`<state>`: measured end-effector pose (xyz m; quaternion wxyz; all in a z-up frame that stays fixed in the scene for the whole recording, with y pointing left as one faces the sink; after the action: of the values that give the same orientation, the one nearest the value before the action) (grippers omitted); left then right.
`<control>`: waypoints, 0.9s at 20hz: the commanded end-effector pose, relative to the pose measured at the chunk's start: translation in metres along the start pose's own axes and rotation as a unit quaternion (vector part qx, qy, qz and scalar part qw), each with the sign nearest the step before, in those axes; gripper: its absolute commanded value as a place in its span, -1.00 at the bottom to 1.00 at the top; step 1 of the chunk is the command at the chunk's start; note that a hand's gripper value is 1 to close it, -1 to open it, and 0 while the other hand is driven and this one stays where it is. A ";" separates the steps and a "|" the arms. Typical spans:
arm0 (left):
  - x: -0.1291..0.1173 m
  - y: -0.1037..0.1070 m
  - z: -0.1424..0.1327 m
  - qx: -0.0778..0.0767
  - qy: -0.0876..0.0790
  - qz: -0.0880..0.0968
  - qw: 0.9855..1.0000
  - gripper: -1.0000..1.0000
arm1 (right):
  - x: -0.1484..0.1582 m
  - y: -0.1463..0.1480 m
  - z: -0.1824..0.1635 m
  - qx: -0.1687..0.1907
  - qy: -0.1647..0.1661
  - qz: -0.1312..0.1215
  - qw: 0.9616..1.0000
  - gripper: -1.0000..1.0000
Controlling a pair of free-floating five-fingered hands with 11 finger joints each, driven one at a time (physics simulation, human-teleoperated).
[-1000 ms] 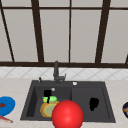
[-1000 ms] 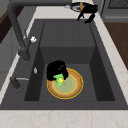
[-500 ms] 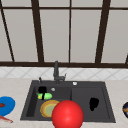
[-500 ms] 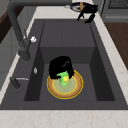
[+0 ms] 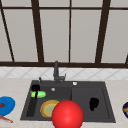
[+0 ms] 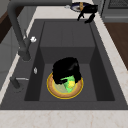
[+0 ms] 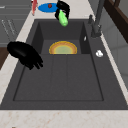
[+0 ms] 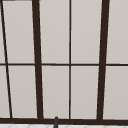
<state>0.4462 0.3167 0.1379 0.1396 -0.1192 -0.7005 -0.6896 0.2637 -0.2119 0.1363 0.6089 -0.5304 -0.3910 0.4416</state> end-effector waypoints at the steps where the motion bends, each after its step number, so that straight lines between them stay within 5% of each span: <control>1: 0.011 0.011 0.030 0.006 -0.002 0.000 1.000 1.00 | 0.000 0.000 0.000 0.000 0.000 0.000 1.000 0.00; 18: 0.024 0.035 0.167 0.007 -0.005 0.008 1.000 1.00 | 0.000 0.000 0.000 0.000 0.000 0.000 1.000 0.00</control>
<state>0.4309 0.4611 0.1731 0.1418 -0.1239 -0.7005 -0.6884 0.2637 -0.2119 0.1363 0.6089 -0.5304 -0.3910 0.4416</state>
